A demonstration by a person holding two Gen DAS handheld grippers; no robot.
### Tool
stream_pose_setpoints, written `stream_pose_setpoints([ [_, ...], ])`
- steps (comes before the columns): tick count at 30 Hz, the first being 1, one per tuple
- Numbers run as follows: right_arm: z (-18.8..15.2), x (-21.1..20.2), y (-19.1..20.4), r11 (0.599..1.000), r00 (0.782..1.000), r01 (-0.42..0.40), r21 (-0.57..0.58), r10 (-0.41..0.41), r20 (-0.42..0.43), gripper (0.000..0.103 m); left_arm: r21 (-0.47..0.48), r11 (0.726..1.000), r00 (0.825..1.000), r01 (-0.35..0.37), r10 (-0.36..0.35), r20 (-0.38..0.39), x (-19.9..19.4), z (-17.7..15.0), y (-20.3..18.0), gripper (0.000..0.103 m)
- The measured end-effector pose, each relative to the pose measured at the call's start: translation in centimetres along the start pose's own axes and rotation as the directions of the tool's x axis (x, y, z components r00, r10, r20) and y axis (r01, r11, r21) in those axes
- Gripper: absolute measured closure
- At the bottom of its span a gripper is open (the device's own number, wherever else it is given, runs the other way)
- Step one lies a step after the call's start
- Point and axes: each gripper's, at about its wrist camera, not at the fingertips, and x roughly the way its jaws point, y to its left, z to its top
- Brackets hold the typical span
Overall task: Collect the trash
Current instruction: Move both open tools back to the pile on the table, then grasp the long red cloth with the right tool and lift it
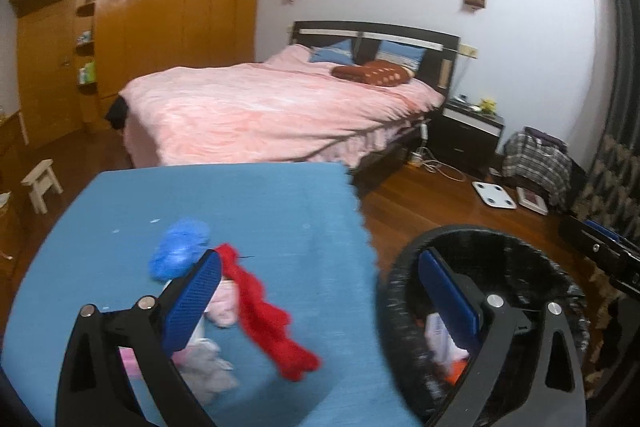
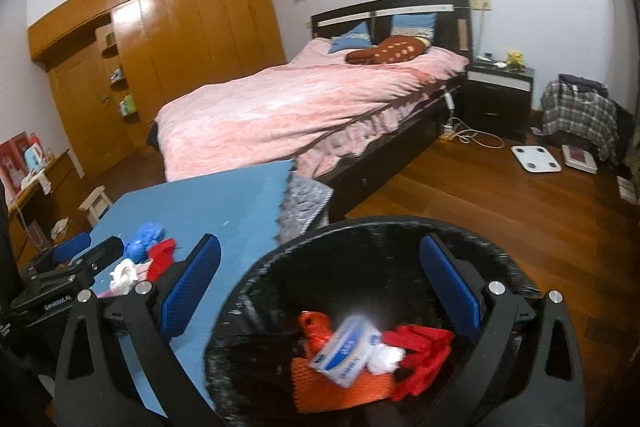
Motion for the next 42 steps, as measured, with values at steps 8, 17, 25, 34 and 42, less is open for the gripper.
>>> stream_pose_setpoints([
  [8,-0.4,2.3,6.1,0.994,0.995,-0.093,-0.060,0.092,-0.031,0.006,-0.050,0.992,0.993,-0.116,0.116,-0.006,-0.9,-1.0,6.2,0.006],
  [17,-1.3,5.2,11.9,0.977,0.982,-0.179,-0.113,0.171,-0.076,0.006,-0.090,0.973,0.977,-0.212,0.211,-0.030,-1.3,-2.5,11.9,0.006],
  [25,-3.4,8.3,16.3,0.965,0.974,-0.209,-0.157,0.191,-0.125,0.006,-0.116,0.962,0.968,-0.248,0.243,-0.058,-0.9,-3.9,15.0,0.006],
  [34,-5.9,12.2,19.0,0.959,0.963,-0.221,-0.175,0.187,-0.193,0.006,-0.121,0.955,0.962,-0.269,0.261,-0.081,0.0,-5.4,16.6,0.006],
  [42,-6.7,14.8,20.2,0.949,0.951,-0.237,-0.206,0.183,-0.251,0.023,-0.151,0.954,0.965,-0.258,0.249,-0.078,0.7,-5.6,17.5,0.007],
])
